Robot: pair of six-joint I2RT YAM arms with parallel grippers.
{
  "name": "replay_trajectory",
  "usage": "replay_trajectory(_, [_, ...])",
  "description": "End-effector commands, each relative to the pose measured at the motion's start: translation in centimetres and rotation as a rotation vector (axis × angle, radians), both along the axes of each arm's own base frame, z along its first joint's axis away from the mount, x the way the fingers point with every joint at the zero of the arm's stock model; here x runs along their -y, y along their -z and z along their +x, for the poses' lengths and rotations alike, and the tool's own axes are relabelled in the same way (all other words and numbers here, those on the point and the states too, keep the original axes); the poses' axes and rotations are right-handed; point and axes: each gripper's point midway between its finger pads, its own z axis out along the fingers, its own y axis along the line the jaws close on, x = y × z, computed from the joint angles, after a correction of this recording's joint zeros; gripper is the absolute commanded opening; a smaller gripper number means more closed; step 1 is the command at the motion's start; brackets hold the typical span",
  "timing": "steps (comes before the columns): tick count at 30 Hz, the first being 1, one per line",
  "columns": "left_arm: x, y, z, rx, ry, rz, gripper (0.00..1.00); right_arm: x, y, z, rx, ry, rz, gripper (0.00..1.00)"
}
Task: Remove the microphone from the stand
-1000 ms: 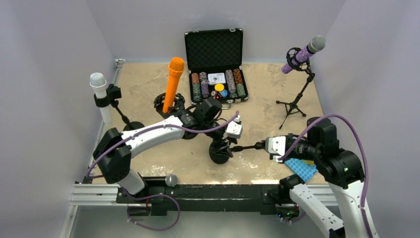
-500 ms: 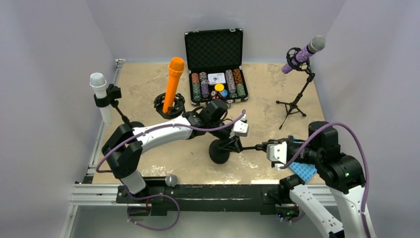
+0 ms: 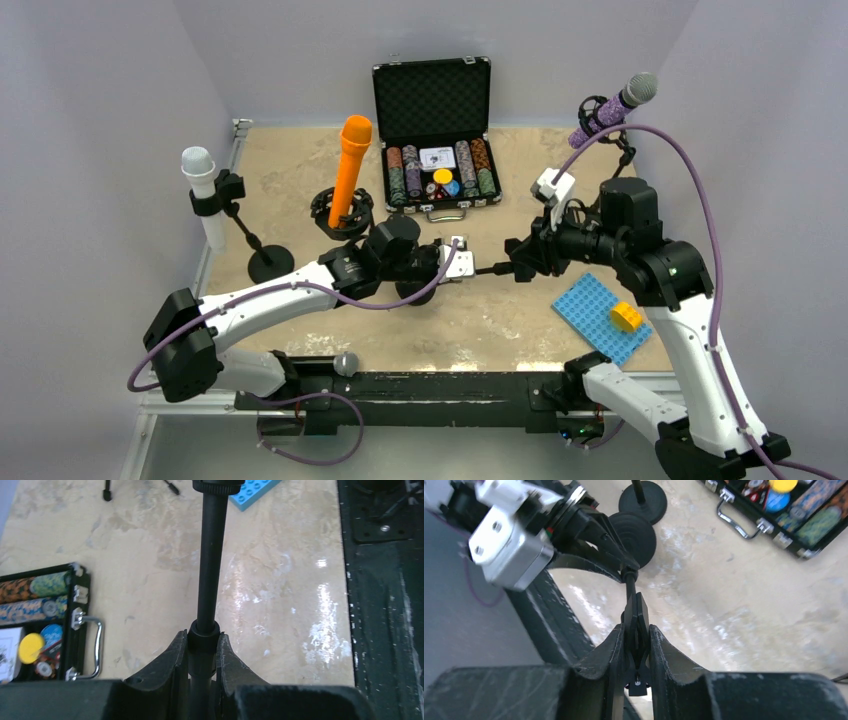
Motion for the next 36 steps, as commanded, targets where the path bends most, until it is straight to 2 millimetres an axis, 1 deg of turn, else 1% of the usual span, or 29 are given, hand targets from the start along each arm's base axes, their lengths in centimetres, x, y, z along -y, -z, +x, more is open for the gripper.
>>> replay_trajectory(1, [-1.2, -0.6, 2.7, 0.093, -0.185, -0.020, 0.00, -0.5, -1.7, 0.4, -0.230, 0.213, 0.181, 0.00])
replay_trajectory(3, [-1.5, 0.4, 2.5, 0.071, -0.196, -0.006, 0.00, 0.0, -0.8, 0.9, -0.269, 0.250, 0.155, 0.00])
replay_trajectory(5, [-1.5, 0.7, 2.4, 0.052, -0.202, -0.002, 0.00, 0.1, -0.1, 1.2, -0.290, 0.256, 0.137, 0.00])
replay_trajectory(8, [-1.3, -0.2, 2.4, 0.048, -0.201, -0.015, 0.00, -0.5, -0.1, 0.9, -0.300, 0.201, 0.144, 0.00])
replay_trajectory(10, [-1.0, -0.6, 1.6, 0.052, -0.136, -0.013, 0.02, -1.2, -0.2, 0.2, -0.280, 0.108, 0.149, 0.00])
replay_trajectory(12, [-0.8, -0.7, -0.2, 0.037, -0.020, -0.004, 0.30, -1.4, 0.0, -0.2, -0.237, 0.030, 0.128, 0.00])
replay_trajectory(13, [-0.8, -0.4, -1.4, 0.018, 0.053, 0.013, 0.41, -1.5, 0.1, -0.5, -0.212, -0.012, 0.121, 0.00])
replay_trajectory(14, [-1.0, -0.2, -2.8, -0.011, 0.134, 0.031, 0.48, -1.4, 0.1, -0.9, -0.177, -0.051, 0.107, 0.00])
replay_trajectory(15, [-1.2, 0.1, -3.7, -0.044, 0.187, 0.052, 0.52, -1.4, 0.1, -1.3, -0.123, -0.101, 0.091, 0.00])
replay_trajectory(17, [-1.3, 0.1, -4.1, -0.093, 0.212, 0.069, 0.59, -1.5, -0.3, -2.4, 0.012, -0.217, 0.076, 0.00])
replay_trajectory(19, [-0.9, 0.0, -4.1, -0.123, 0.242, 0.060, 0.64, -1.3, -0.6, -2.5, 0.147, -0.259, 0.061, 0.00])
replay_trajectory(22, [-0.1, 0.2, -4.6, -0.163, 0.307, 0.059, 0.66, -1.0, -0.4, -3.5, 0.324, -0.356, 0.011, 0.00])
replay_trajectory(24, [0.7, 0.4, -4.8, -0.204, 0.335, 0.048, 0.66, -0.8, 0.0, -4.7, 0.425, -0.438, -0.029, 0.00])
replay_trajectory(26, [1.4, 0.4, -5.2, -0.244, 0.369, 0.036, 0.66, -0.5, 0.4, -4.9, 0.514, -0.481, -0.075, 0.00])
replay_trajectory(30, [2.4, 0.6, -6.0, -0.305, 0.431, 0.027, 0.66, 0.0, 0.6, -5.0, 0.583, -0.504, -0.127, 0.00])
replay_trajectory(33, [3.4, 1.0, -5.8, -0.326, 0.418, 0.016, 0.66, 0.1, 0.8, -5.1, 0.595, -0.522, -0.144, 0.00])
replay_trajectory(36, [4.5, 0.9, -6.3, -0.386, 0.405, -0.007, 0.65, 0.0, 0.7, -4.9, 0.597, -0.513, -0.138, 0.00])
